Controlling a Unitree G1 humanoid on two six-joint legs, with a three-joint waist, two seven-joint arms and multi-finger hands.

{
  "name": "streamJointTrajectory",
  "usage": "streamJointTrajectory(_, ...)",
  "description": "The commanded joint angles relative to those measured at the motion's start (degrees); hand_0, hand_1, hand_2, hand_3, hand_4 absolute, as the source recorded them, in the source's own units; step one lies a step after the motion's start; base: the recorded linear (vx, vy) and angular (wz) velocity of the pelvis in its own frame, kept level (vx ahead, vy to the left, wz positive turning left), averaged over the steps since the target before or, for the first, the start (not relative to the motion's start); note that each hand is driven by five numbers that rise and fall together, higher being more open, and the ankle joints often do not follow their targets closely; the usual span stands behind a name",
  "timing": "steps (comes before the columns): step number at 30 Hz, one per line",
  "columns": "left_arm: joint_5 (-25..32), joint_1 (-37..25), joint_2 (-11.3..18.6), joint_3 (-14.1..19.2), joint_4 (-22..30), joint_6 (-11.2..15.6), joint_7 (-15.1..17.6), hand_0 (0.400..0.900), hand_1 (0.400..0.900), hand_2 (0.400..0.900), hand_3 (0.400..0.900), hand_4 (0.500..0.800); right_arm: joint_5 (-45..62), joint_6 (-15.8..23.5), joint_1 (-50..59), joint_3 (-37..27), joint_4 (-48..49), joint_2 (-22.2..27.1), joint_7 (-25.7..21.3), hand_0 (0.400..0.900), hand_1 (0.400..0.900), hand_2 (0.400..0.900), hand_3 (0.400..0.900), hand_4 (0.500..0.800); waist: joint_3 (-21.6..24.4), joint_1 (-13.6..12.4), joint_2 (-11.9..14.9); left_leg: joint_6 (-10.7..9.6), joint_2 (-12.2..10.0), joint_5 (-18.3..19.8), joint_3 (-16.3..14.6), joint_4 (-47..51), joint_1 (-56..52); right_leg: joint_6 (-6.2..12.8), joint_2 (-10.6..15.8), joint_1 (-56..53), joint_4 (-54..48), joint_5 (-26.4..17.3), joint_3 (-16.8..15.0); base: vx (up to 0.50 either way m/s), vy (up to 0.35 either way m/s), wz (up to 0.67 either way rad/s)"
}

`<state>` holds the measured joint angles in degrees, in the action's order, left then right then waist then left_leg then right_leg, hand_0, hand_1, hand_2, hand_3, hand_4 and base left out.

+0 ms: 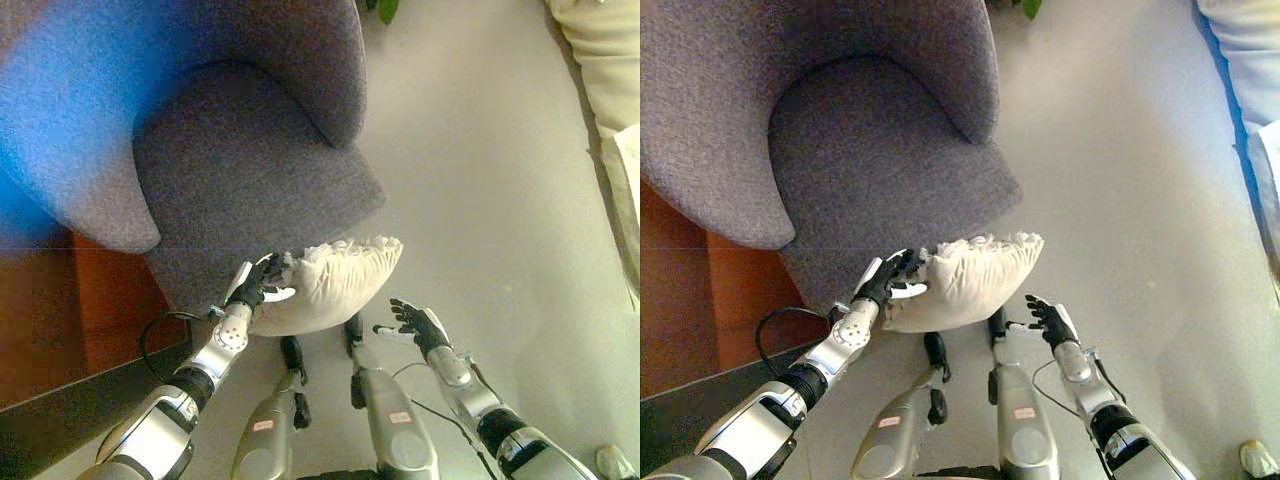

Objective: Pick up the pillow and put it on the sofa.

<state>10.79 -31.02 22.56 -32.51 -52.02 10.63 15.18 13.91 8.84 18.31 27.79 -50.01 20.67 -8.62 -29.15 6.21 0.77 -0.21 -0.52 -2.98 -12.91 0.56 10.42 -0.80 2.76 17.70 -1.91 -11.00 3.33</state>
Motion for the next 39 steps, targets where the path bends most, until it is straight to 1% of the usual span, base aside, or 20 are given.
streamJointTrajectory(1, -3.93, -4.87, 0.94, 0.69, -0.14, 2.22, 3.27, 0.900, 0.900, 0.900, 0.900, 0.800, 1.08, 1.01, 1.34, 2.37, 6.13, 2.04, -2.47, 0.900, 0.900, 0.900, 0.900, 0.800, -0.65, 1.59, 1.88, -3.00, -2.66, 3.55, 2.33, -11.34, 8.40, 7.44, 4.05, 4.92, 6.93, 4.75, -3.54, -0.01, -0.009, -0.05)
streamJointTrajectory(6, -3.60, -7.30, 1.29, 0.75, -1.16, 1.27, 4.23, 0.900, 0.900, 0.900, 0.900, 0.800, 1.19, 0.05, 2.65, 3.66, 9.42, 1.97, -4.10, 0.900, 0.900, 0.900, 0.900, 0.800, -0.65, 2.30, 2.71, -3.37, -3.09, 3.05, 2.01, -11.93, 11.41, 7.43, 3.62, 8.16, 7.58, 4.29, -3.90, -0.02, -0.025, -0.04)
streamJointTrajectory(11, -3.33, -9.73, 1.48, 0.59, -2.64, 0.15, 3.22, 0.900, 0.900, 0.900, 0.900, 0.800, 1.36, -0.65, 3.65, 4.36, 11.36, 1.82, -5.10, 0.900, 0.900, 0.900, 0.900, 0.800, -0.65, 2.91, 3.44, -3.62, -3.33, 2.46, 1.87, -11.83, 13.40, 7.44, 3.30, 10.43, 8.04, 3.91, -3.82, -0.02, -0.026, -0.01)
streamJointTrajectory(13, -3.33, -9.73, 1.48, 0.59, -2.64, 0.15, 3.22, 0.900, 0.900, 0.900, 0.900, 0.800, 1.36, -0.65, 3.65, 4.36, 11.36, 1.82, -5.10, 0.900, 0.900, 0.900, 0.900, 0.800, -0.65, 2.91, 3.44, -3.62, -3.33, 2.46, 1.87, -11.83, 13.40, 7.44, 3.30, 10.43, 8.04, 3.91, -3.82, 0.00, 0.000, 0.00)
streamJointTrajectory(15, -3.19, -10.61, 0.74, 0.47, -3.71, 0.12, 2.78, 0.900, 0.900, 0.900, 0.900, 0.800, 1.42, -0.90, 3.87, 4.48, 11.72, 1.57, -5.36, 0.900, 0.900, 0.900, 0.900, 0.800, -0.65, 3.25, 3.78, -3.83, -3.40, 2.15, 1.85, -11.58, 14.19, 7.49, 3.15, 11.29, 8.03, 3.72, -3.85, -0.03, -0.034, -0.01)
streamJointTrajectory(23, -2.39, -12.30, -0.01, 0.21, -5.34, -0.73, 1.80, 0.900, 0.900, 0.900, 0.900, 0.800, 1.22, -1.63, 4.26, 4.50, 12.45, 1.54, -5.71, 0.900, 0.900, 0.900, 0.900, 0.800, -0.65, 3.93, 3.65, -3.98, -3.51, 1.96, 1.64, -12.21, 15.85, 7.59, 3.44, 13.09, 8.63, 3.43, -4.06, 0.00, 0.000, 0.00)
streamJointTrajectory(26, -2.44, -12.60, -0.16, -0.03, -5.62, -1.13, 2.01, 0.900, 0.900, 0.900, 0.900, 0.800, 1.10, -1.93, 4.07, 4.71, 13.33, 1.67, -5.87, 0.900, 0.900, 0.900, 0.900, 0.800, -0.65, 4.18, 3.67, -4.02, -3.67, 2.04, 1.35, -12.14, 16.08, 7.62, 3.32, 13.45, 8.62, 3.45, -4.10, 0.00, 0.000, 0.00)
streamJointTrajectory(27, -2.44, -12.72, -0.18, -0.03, -5.75, -1.25, 1.96, 0.851, 0.851, 0.851, 0.851, 0.771, 1.06, -1.89, 4.09, 4.71, 13.34, 1.66, -5.86, 0.900, 0.900, 0.900, 0.900, 0.800, -0.65, 4.24, 3.67, -4.02, -3.69, 1.99, 1.28, -12.04, 16.12, 7.62, 3.29, 13.53, 8.59, 3.42, -4.11, 0.00, 0.000, 0.00)
streamJointTrajectory(28, -2.52, -12.95, -0.23, 0.03, -6.04, -1.29, 1.74, 0.825, 0.825, 0.825, 0.825, 0.755, 0.98, -1.83, 4.14, 4.70, 13.28, 1.62, -5.88, 0.900, 0.900, 0.900, 0.900, 0.800, -0.65, 4.31, 3.67, -4.06, -3.72, 1.92, 1.20, -11.88, 16.15, 7.63, 3.28, 13.59, 8.50, 3.38, -4.12, 0.00, 0.000, 0.00)
streamJointTrajectory(29, -2.58, -13.16, -0.32, 0.02, -6.16, -1.39, 1.60, 0.618, 0.618, 0.618, 0.618, 0.631, 0.96, -1.68, 4.15, 4.73, 13.17, 1.63, -5.92, 0.900, 0.900, 0.900, 0.900, 0.800, -0.65, 4.39, 3.60, -4.09, -3.76, 1.87, 1.13, -11.80, 16.17, 7.65, 3.29, 13.71, 8.51, 3.35, -4.12, 0.00, 0.000, 0.00)
streamJointTrajectory(30, -2.76, -13.25, -0.39, 0.01, -6.27, -1.42, 1.48, 0.427, 0.427, 0.427, 0.427, 0.516, 0.95, -1.60, 4.19, 4.69, 13.09, 1.66, -5.87, 0.900, 0.900, 0.900, 0.900, 0.800, -0.65, 4.43, 3.55, -4.11, -3.77, 1.83, 1.11, -11.78, 16.26, 7.66, 3.31, 13.81, 8.51, 3.33, -4.11, 0.00, 0.000, 0.00)
streamJointTrajectory(31, -2.77, -13.38, -0.37, -0.04, -6.33, -1.45, 1.21, 0.427, 0.427, 0.427, 0.427, 0.516, 0.90, -1.56, 4.24, 4.64, 13.08, 1.69, -5.85, 0.900, 0.900, 0.900, 0.900, 0.800, -0.65, 4.48, 3.47, -4.16, -3.79, 1.76, 1.08, -11.68, 16.34, 7.69, 3.34, 13.95, 8.51, 3.29, -4.09, 0.00, 0.000, 0.00)
streamJointTrajectory(32, -2.80, -13.46, -0.28, -0.07, -6.42, -1.40, 1.00, 0.400, 0.400, 0.400, 0.400, 0.500, 0.89, -1.58, 4.25, 4.65, 13.06, 1.72, -5.87, 0.900, 0.900, 0.900, 0.900, 0.800, -0.65, 4.50, 3.42, -4.20, -3.80, 1.68, 1.03, -11.53, 16.26, 7.72, 3.34, 13.93, 8.44, 3.25, -4.07, 0.00, 0.000, 0.00)
streamJointTrajectory(36, -2.74, -13.90, -0.26, 0.06, -7.08, -0.95, 0.61, 0.400, 0.400, 0.400, 0.400, 0.500, 0.81, -1.56, 4.43, 4.65, 12.80, 1.78, -5.77, 0.900, 0.900, 0.900, 0.900, 0.800, -0.65, 4.67, 3.30, -4.35, -3.95, 1.58, 0.83, -11.60, 16.34, 7.76, 3.46, 14.09, 8.45, 3.19, -4.07, 0.00, 0.000, 0.00)
streamJointTrajectory(39, -2.44, -13.94, -0.20, 0.11, -6.86, -1.10, 0.66, 0.400, 0.400, 0.400, 0.400, 0.500, 0.76, -1.63, 4.19, 4.60, 13.06, 2.01, -5.73, 0.900, 0.900, 0.900, 0.900, 0.800, -0.65, 4.73, 3.18, -4.40, -3.94, 1.50, 0.80, -11.61, 16.32, 7.75, 3.53, 14.08, 8.44, 3.12, -4.14, 0.00, 0.000, 0.00)
